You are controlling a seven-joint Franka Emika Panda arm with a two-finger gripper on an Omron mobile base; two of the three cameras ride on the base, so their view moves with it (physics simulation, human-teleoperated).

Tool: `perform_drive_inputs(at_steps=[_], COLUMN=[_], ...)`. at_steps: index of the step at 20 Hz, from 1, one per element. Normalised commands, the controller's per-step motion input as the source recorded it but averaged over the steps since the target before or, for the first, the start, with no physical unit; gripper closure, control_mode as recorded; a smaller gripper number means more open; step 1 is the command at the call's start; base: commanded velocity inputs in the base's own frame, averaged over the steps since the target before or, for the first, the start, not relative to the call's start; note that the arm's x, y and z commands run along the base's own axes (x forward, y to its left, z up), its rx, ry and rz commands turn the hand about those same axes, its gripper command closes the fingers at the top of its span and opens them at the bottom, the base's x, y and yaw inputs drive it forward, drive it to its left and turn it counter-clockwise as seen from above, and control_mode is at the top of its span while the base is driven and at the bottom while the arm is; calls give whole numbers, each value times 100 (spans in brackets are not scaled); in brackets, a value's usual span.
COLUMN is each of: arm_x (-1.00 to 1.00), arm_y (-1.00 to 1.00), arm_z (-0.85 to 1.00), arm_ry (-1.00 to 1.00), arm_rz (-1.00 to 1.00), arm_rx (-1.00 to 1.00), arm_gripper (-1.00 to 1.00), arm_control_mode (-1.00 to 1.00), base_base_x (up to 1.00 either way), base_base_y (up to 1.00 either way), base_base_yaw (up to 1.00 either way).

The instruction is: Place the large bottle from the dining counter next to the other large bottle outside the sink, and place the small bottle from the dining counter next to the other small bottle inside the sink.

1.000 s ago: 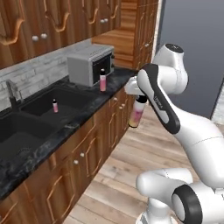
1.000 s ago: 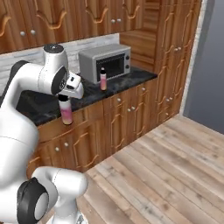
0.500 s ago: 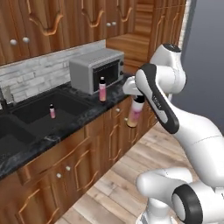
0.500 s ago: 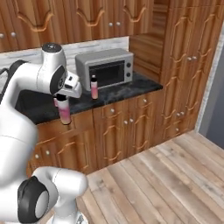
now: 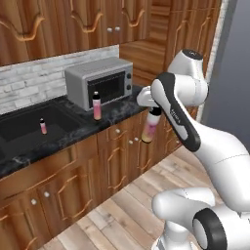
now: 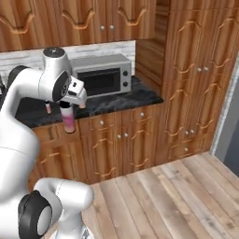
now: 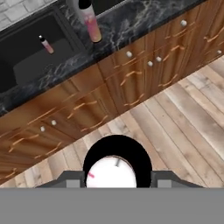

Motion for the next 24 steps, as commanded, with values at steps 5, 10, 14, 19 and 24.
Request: perform_drive_inputs(at_steps=[5, 10, 14, 19, 24], arm_x=[0, 0, 0, 0, 0], arm_y=[0, 0, 0, 0, 0], arm_z=[0, 0, 0, 0, 0], arm_ry=[0, 0, 0, 0, 0], arm_rz=[0, 0, 0, 0, 0], arm_rx=[0, 0, 0, 0, 0], arm_gripper=[100, 100, 100, 100, 100], arm_control_mode=[100, 100, 100, 100, 100], base_base_x=[91, 100, 100, 86, 16], base_base_y=[-100, -94, -55, -6, 10], base_base_yaw=[38, 43, 37, 18, 6])
